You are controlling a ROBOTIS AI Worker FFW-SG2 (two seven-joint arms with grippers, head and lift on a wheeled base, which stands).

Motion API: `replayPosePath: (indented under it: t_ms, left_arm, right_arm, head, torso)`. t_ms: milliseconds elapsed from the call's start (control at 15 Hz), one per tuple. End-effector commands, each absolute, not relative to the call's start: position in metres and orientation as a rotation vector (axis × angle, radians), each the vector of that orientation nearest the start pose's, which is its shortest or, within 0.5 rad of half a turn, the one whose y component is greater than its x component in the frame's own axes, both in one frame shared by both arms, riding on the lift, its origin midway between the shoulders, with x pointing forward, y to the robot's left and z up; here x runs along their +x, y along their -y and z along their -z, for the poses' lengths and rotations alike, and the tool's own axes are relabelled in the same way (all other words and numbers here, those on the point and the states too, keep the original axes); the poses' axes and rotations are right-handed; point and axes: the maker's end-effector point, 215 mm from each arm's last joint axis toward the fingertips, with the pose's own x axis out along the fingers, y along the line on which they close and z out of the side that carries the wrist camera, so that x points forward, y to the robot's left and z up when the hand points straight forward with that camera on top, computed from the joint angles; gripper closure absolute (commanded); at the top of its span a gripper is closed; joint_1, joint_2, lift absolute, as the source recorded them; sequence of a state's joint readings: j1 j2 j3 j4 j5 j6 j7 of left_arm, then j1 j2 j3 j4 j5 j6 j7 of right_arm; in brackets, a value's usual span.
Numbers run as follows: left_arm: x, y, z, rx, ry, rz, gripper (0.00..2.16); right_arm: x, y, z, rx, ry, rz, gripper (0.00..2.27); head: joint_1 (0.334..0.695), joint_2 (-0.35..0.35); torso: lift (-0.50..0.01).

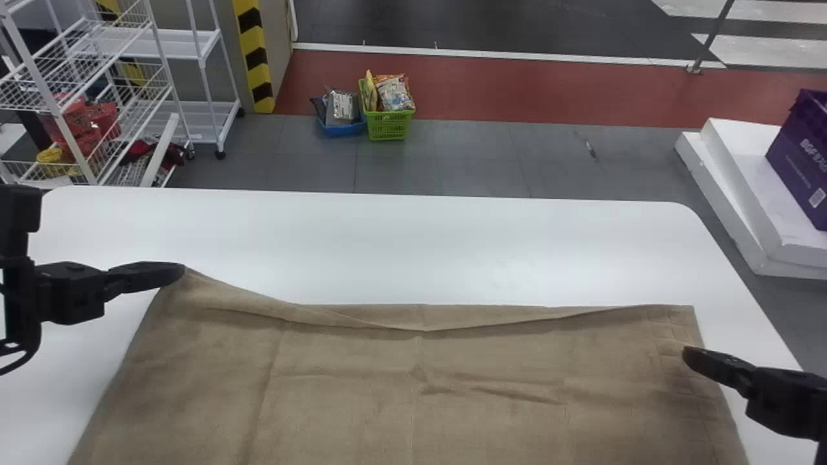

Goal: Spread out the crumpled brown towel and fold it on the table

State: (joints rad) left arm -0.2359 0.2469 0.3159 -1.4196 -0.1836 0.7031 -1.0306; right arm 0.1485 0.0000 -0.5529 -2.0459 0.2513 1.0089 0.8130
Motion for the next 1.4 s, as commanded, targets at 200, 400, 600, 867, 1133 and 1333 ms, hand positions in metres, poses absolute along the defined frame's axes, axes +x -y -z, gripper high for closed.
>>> replayPosePath:
  t_ms: [200, 400, 600, 867, 1133, 1333]
  left_arm:
    - [0.548, -0.351, 0.420, -0.131, -0.625, 0.500, 1.78]
    - [0.546, -0.355, 0.416, -0.137, -0.620, 0.489, 1.78]
    - [0.541, -0.357, 0.415, -0.131, -0.617, 0.480, 1.78]
    - [0.539, -0.361, 0.412, -0.127, -0.615, 0.468, 1.78]
    - [0.535, -0.362, 0.418, -0.118, -0.625, 0.464, 1.78]
    - [0.534, -0.363, 0.420, -0.116, -0.630, 0.462, 1.78]
  right_arm:
    - [0.435, 0.413, 0.427, 0.216, -0.641, -0.061, 1.21]
    - [0.458, 0.420, 0.406, 0.175, -0.575, -0.147, 0.14]
    - [0.474, 0.439, 0.393, 0.154, -0.530, -0.169, 0.17]
    - [0.486, 0.463, 0.401, 0.067, -0.529, -0.175, 0.22]
    - [0.491, 0.460, 0.421, 0.033, -0.564, -0.196, 0.22]
    - [0.498, 0.451, 0.429, 0.012, -0.588, -0.213, 0.22]
  head:
    - [0.695, -0.072]
    - [0.695, -0.067]
    - [0.695, -0.069]
    - [0.695, -0.099]
    - [0.695, -0.108]
    - [0.695, -0.105]
  torso:
    - [-0.127]
    - [-0.127]
    - [-0.127]
    - [-0.127]
    - [-0.127]
    - [-0.127]
